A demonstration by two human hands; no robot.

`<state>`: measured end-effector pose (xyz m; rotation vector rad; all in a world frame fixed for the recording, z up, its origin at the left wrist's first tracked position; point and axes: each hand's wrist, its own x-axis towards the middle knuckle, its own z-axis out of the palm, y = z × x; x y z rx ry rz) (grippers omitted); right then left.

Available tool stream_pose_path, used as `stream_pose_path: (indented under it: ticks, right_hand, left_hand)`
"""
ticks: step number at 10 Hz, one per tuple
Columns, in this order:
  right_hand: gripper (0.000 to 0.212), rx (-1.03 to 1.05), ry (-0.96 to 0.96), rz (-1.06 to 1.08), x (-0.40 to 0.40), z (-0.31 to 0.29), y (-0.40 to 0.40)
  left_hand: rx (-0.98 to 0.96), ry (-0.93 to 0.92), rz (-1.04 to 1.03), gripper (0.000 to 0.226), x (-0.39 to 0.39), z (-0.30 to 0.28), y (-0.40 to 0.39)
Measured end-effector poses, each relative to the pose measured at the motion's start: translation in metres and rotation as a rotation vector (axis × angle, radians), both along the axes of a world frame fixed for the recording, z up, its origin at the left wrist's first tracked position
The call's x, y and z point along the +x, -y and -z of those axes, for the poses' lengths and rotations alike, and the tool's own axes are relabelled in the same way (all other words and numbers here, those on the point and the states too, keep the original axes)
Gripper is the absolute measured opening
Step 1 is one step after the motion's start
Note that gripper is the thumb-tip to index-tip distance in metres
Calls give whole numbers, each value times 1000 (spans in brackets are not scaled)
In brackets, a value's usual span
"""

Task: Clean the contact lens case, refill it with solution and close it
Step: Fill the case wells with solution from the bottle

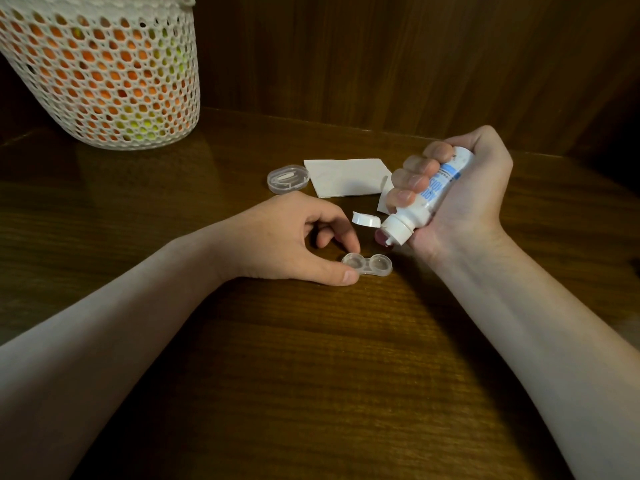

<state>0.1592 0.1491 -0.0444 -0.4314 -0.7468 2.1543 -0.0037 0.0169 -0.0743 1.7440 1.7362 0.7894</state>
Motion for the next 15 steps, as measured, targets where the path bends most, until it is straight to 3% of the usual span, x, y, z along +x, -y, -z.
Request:
stream_pose_path:
  ticks: [2, 4, 6, 13, 15]
  right_hand:
    - [36, -4, 5, 3, 0, 0, -1]
    - [18, 25, -5, 2, -1, -1, 0]
    - [38, 2, 9, 5, -1, 0, -1]
    - [34, 10, 19, 3, -1, 0, -2]
    - [16, 48, 26, -53, 0, 0, 3]
  left_hand:
    - [-10, -2, -5, 28, 0, 0, 0]
    - [-12, -7, -7, 28, 1, -1, 0]
    - [-18, -2, -6, 27, 1, -2, 1]
    - [-7, -4, -7, 28, 0, 1, -1]
    - [7, -16, -1, 28, 0, 1, -1]
